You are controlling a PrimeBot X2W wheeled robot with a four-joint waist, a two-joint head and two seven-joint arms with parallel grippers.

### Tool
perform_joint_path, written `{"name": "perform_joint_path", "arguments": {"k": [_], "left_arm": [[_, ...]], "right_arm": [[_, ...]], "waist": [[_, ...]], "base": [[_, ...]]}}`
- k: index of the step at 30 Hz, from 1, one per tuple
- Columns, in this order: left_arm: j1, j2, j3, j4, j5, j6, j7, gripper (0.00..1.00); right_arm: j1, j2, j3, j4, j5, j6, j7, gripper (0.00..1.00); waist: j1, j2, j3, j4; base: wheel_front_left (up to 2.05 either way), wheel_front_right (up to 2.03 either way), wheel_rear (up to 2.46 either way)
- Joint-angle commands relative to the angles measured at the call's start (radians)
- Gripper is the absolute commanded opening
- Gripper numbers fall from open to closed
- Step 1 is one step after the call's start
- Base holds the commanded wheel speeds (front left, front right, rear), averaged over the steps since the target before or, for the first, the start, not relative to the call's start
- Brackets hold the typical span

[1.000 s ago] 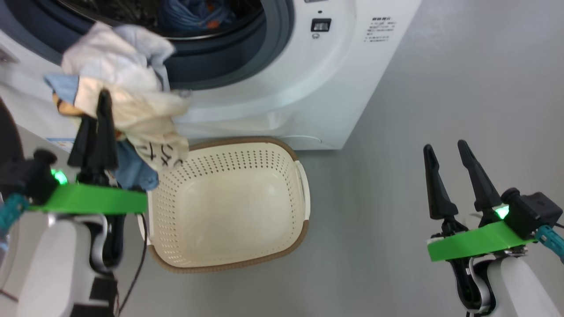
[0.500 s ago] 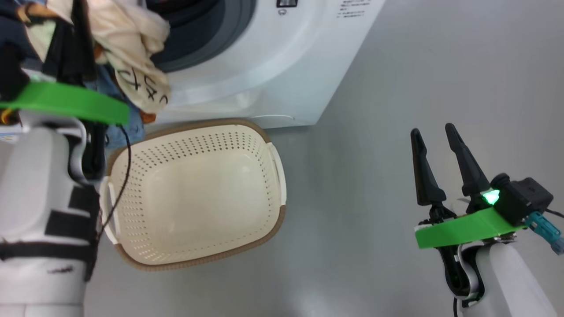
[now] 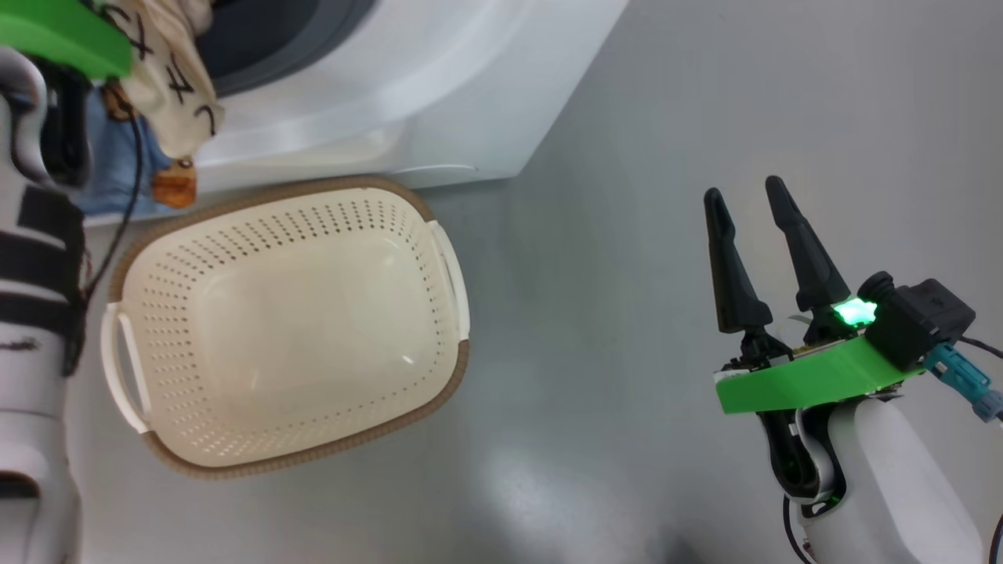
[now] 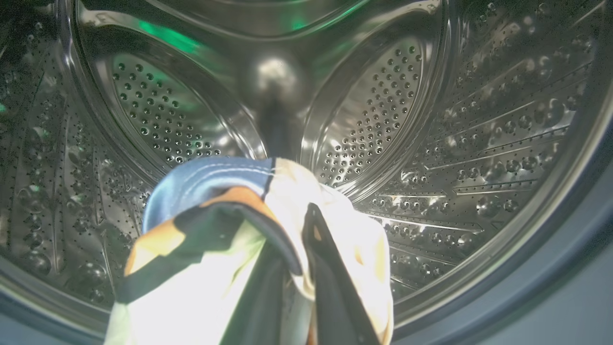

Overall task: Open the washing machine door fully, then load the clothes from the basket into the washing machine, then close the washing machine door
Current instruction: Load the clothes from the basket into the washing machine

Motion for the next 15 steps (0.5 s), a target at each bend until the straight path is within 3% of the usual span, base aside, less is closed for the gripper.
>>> {"name": "perform_joint_path", "arguments": {"k": [1, 7, 15], "left_arm": [[-0.052, 0.053, 0.008, -0.007, 0.022, 0.001, -0.006, 0.00], [-0.131, 0.079, 0.049, -0.058, 0.083, 0.002, -0.006, 0.00], [-0.133, 0.094, 0.151, -0.240, 0.196, 0.003, -0.006, 0.00]], "right_arm": [[-0.009, 0.005, 0.027, -0.026, 0.007, 0.005, -0.008, 1.00], [-0.031, 0.005, 0.037, -0.030, 0.020, 0.005, -0.008, 1.00], [-0.051, 0.005, 0.044, -0.036, 0.032, 0.005, -0.008, 1.00]], "waist": [[-0.0001, 0.0000, 0.031, -0.024], [-0.0001, 0.0000, 0.066, -0.041], [-0.0001, 0.0000, 0.101, -0.057]], "base": [[0.00, 0.00, 0.00], [0.00, 0.00, 0.00], [0.00, 0.00, 0.00]]}}
